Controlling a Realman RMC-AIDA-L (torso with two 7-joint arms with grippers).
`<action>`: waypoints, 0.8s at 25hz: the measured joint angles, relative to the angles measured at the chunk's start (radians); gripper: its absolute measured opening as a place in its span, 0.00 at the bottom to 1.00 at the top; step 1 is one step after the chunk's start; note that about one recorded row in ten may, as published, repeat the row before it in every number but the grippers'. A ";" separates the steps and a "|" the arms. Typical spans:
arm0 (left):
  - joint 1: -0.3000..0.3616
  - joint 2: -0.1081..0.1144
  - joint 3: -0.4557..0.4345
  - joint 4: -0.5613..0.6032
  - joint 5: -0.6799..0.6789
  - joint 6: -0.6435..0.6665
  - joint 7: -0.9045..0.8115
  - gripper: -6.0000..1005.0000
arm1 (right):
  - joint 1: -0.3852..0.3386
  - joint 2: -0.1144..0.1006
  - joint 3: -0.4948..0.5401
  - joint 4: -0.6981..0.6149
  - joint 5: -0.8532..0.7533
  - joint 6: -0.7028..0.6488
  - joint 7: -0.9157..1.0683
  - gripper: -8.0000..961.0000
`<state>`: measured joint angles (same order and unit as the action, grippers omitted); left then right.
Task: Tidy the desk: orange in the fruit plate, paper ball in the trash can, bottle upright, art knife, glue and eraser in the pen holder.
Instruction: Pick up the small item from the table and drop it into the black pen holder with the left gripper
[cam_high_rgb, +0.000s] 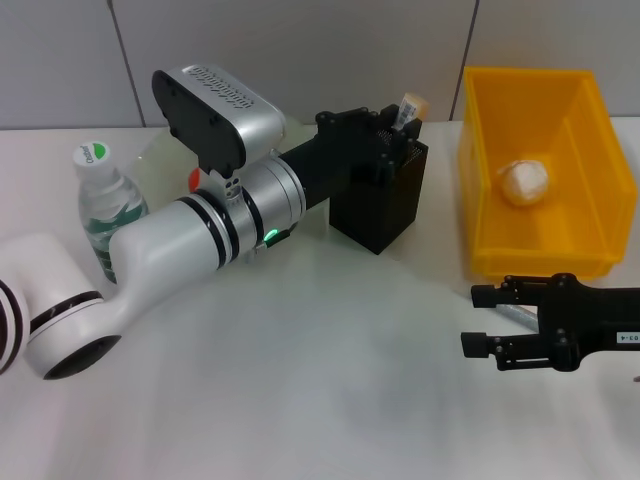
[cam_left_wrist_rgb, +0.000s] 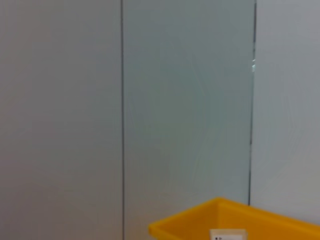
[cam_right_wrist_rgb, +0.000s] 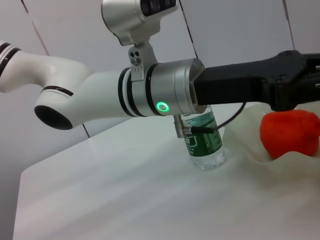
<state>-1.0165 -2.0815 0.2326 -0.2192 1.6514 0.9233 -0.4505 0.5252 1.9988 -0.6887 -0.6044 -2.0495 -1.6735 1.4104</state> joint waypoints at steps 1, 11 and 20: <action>0.001 0.000 -0.034 -0.002 0.022 -0.016 0.011 0.27 | 0.000 0.000 0.000 0.000 0.000 0.000 0.000 0.82; 0.005 0.000 -0.117 -0.015 0.051 -0.064 0.055 0.27 | 0.002 0.000 0.000 0.000 0.000 0.001 0.001 0.82; 0.007 0.000 -0.132 -0.016 0.054 -0.068 0.057 0.27 | 0.002 0.000 0.000 0.000 0.000 0.005 0.001 0.82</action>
<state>-1.0090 -2.0815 0.1006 -0.2347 1.7058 0.8552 -0.3939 0.5277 1.9988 -0.6887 -0.6044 -2.0494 -1.6682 1.4113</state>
